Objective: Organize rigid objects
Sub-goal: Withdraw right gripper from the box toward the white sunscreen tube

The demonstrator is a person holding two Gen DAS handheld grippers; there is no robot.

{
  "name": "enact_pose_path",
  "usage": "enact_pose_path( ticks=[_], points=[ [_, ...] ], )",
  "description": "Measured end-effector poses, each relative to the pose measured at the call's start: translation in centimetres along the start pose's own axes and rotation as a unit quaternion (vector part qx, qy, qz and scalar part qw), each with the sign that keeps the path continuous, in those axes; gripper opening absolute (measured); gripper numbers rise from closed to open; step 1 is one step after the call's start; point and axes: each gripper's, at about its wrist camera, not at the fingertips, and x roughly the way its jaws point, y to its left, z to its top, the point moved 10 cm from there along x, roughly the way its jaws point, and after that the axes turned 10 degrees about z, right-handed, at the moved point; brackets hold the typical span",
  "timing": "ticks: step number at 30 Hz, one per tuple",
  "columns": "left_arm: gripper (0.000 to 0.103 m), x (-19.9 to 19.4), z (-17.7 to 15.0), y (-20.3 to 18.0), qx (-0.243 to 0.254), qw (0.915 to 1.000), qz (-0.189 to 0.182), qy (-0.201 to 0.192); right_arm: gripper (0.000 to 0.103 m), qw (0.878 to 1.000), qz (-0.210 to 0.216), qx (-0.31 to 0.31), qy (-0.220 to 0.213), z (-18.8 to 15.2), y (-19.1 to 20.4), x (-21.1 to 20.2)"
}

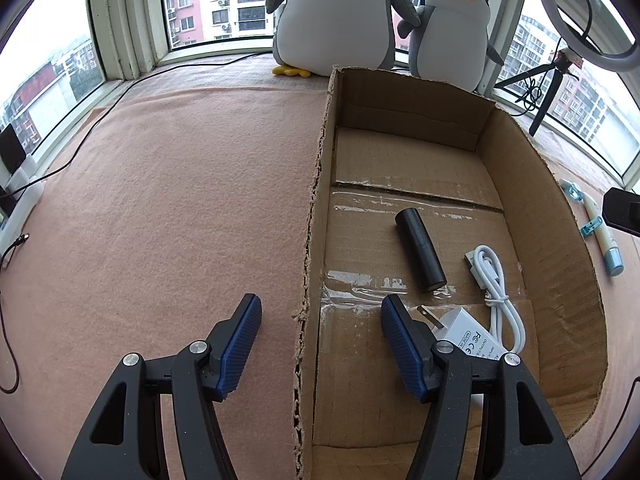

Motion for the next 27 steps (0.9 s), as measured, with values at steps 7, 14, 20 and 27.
enact_pose_path(
  ticks=[7,14,20,27],
  points=[
    [0.066,0.0,0.0,0.0,0.000,1.0000,0.000,0.000,0.032,0.999,-0.019,0.038,-0.016,0.2,-4.0,-1.8],
    [0.066,0.0,0.0,0.0,0.000,1.0000,0.000,0.000,0.050,0.995,-0.052,0.076,-0.040,0.4,-9.0,-4.4],
    [0.066,0.0,0.0,0.0,0.000,1.0000,0.000,0.000,0.053,0.988,-0.109,0.100,-0.052,0.6,-14.8,-7.0],
    [0.066,0.0,0.0,0.0,0.001,1.0000,0.001,0.000,0.053,0.979,-0.167,0.115,-0.025,-0.4,-20.8,-8.0]
  ],
)
